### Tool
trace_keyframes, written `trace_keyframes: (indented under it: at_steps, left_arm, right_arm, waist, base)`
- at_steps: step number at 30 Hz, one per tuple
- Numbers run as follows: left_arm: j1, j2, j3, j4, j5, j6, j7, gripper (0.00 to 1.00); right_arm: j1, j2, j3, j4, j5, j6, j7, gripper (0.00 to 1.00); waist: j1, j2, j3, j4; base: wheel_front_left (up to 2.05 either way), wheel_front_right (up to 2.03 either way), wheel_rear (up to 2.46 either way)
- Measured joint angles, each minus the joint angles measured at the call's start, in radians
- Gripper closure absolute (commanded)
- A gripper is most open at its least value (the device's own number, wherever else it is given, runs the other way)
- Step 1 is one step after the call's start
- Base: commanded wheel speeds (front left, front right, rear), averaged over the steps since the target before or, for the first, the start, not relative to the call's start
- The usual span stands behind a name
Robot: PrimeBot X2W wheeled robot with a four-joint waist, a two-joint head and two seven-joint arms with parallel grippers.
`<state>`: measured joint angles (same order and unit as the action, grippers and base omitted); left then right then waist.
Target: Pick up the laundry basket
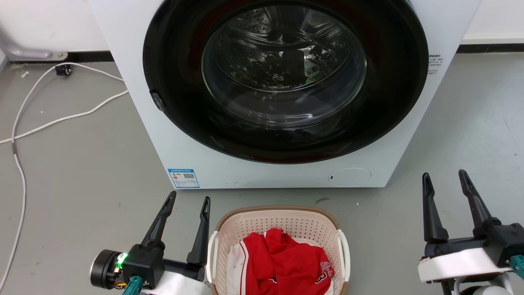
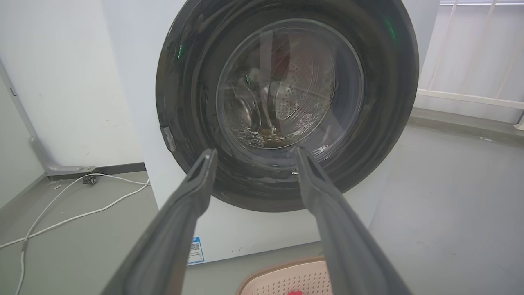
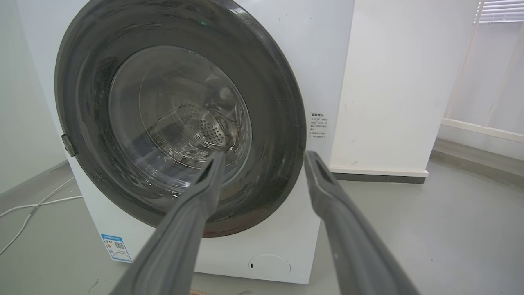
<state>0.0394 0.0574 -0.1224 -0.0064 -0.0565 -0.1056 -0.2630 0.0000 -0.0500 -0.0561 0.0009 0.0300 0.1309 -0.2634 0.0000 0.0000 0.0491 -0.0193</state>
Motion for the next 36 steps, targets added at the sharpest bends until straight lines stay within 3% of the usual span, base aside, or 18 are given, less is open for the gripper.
trace_keyframes:
  at_steps: [21, 36]
  left_arm:
    - [-0.007, -0.006, 0.016, 0.053, -0.009, -0.01, 0.0, 0.0]
    - [-0.237, -0.006, 0.03, 0.351, -0.012, -0.009, 0.0, 0.0]
  right_arm:
    - [-0.006, 0.0, 0.011, 0.047, 0.012, 0.0, 0.0, 0.0]
    - [-0.217, 0.0, 0.034, 0.273, -0.03, 0.0, 0.0, 0.0]
  waist:
    - [0.0, 0.0, 0.044, 0.003]
    - [0.0001, 0.0, 0.3, 0.005]
  base:
    - [0.0, 0.0, 0.0]
    - [0.0, 0.0, 0.0]
